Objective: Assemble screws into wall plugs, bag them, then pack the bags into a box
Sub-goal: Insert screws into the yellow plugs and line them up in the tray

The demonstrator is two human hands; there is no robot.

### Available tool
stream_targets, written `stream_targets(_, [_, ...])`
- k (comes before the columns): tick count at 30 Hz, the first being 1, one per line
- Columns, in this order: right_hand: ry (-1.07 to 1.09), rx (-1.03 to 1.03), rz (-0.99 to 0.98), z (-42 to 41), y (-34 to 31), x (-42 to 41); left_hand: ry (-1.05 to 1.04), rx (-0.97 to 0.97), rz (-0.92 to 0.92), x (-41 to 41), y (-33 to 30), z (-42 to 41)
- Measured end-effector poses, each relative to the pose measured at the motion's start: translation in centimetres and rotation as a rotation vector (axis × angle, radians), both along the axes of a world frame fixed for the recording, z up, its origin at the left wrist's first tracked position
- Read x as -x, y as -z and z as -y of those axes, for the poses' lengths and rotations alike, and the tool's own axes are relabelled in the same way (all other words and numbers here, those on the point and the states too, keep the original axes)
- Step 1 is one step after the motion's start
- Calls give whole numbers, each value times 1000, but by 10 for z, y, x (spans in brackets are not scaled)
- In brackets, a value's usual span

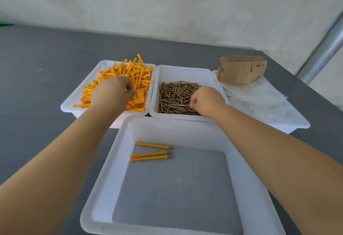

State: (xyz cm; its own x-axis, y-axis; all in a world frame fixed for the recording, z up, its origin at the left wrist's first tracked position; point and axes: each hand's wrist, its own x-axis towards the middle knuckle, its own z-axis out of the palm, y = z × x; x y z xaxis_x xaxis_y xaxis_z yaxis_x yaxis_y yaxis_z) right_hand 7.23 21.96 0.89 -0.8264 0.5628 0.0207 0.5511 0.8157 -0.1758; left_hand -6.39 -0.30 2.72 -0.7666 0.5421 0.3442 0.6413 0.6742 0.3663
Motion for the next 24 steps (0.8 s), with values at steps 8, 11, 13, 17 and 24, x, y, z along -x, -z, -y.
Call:
stream_targets(8, [113, 598, -581, 19, -18, -45, 345, -446, 27, -62, -16, -14])
stream_targets(11, [68, 875, -570, 41, -23, -72, 502, -393, 121, -81, -14, -7])
stream_targets(13, [41, 1040, -605, 55, -22, -87, 619, -353, 326, -91, -6, -5])
stream_targets(17, [62, 1053, -732, 78, -9, -98, 630, -189, 394, -105, 20, -11])
stream_targets(24, [42, 1069, -895, 86, 7, -95, 670, -45, 492, -104, 40, -5])
